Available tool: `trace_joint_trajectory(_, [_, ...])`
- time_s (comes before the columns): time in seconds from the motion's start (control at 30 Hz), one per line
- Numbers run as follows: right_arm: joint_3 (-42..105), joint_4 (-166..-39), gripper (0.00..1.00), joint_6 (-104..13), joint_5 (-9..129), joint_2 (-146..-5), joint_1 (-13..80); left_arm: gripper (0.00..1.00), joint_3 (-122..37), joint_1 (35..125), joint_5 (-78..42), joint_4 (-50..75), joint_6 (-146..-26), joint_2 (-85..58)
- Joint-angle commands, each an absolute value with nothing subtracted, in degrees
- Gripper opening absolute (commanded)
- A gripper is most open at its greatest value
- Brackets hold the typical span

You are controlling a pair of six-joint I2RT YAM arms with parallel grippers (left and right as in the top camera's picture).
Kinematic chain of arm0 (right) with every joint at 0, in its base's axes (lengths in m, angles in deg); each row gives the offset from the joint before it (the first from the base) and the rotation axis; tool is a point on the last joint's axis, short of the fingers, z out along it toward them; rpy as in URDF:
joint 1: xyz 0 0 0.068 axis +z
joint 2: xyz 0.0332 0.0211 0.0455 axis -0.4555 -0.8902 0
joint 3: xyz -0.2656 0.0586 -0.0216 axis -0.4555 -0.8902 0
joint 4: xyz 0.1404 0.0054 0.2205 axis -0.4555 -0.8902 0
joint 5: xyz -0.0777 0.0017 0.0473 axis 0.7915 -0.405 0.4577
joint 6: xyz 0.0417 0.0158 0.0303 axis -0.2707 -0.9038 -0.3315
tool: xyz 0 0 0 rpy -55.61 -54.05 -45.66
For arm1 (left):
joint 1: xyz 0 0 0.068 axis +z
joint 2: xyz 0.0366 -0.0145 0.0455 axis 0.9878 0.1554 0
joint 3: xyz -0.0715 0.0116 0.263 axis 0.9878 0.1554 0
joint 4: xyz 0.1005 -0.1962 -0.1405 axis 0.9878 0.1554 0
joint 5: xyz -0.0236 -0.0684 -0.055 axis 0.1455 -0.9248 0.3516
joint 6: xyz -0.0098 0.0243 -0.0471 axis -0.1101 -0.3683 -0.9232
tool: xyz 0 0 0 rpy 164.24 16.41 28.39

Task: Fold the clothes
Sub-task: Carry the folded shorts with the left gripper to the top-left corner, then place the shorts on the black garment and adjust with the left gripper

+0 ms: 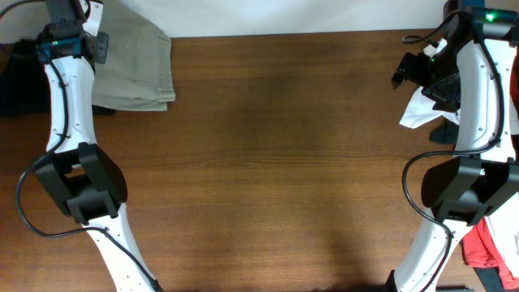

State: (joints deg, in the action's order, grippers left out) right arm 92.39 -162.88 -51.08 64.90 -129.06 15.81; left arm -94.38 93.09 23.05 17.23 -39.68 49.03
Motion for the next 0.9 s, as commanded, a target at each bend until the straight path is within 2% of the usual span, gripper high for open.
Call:
trace_joint_trajectory(0.0, [92.3,-162.85,0.99,-51.4,65.63,-129.28,15.44,0.01,-96.08,93.79,30.44,13.03,-37.38,49.03])
trace_joint_trajectory(0.37, [92.3,-162.85,0.99,-51.4,65.6,-129.28,15.44,0.01,-96.19,98.86,31.79,10.52,-37.97,49.03])
trace_joint_trajectory(0.87, [92.3,-162.83,0.99,-51.4,65.6,-129.28,15.44,0.01,-96.17,101.37,26.81,2.22,-36.9,50.03])
